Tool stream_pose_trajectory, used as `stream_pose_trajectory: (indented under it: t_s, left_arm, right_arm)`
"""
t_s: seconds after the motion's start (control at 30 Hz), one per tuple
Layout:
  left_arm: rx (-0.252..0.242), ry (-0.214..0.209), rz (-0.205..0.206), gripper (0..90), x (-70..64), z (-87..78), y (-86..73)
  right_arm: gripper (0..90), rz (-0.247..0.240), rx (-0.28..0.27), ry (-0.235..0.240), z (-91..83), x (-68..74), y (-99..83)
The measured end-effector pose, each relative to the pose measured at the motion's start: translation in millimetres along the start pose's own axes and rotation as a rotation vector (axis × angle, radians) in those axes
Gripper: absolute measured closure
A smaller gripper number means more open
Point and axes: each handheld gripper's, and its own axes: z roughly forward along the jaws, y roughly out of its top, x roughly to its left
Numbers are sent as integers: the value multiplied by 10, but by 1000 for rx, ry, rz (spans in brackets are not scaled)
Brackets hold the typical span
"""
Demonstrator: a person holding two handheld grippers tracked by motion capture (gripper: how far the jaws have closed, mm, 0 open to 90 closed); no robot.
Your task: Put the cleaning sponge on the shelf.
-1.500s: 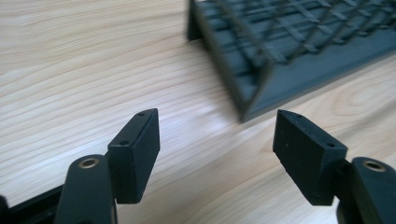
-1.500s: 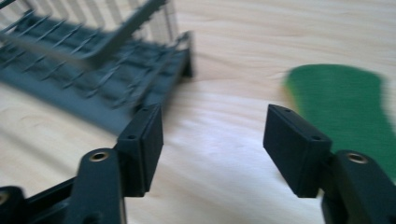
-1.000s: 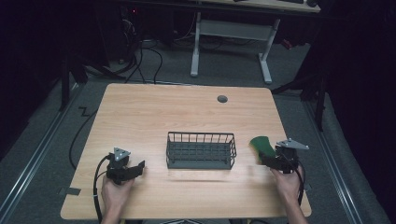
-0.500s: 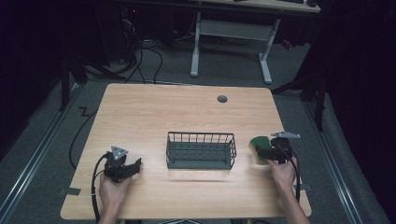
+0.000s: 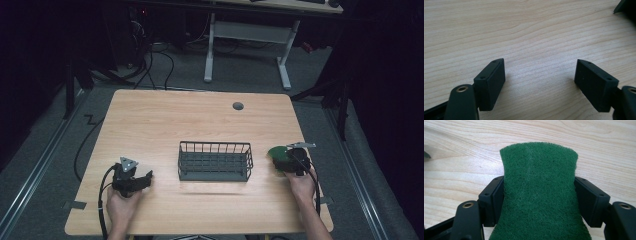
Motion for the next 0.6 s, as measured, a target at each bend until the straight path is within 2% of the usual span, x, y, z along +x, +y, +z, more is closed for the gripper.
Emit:
stream_pose_trajectory:
  t_s: [0.27, 0.6]
  left_arm:
    - [0, -1, 0, 249, 0, 0, 0]
    - [0, 0, 0, 250, 0, -1, 0]
  right_arm:
    - [310, 1, -31, 29, -74, -6, 5]
    - [311, -1, -83, 83, -304, 36, 19]
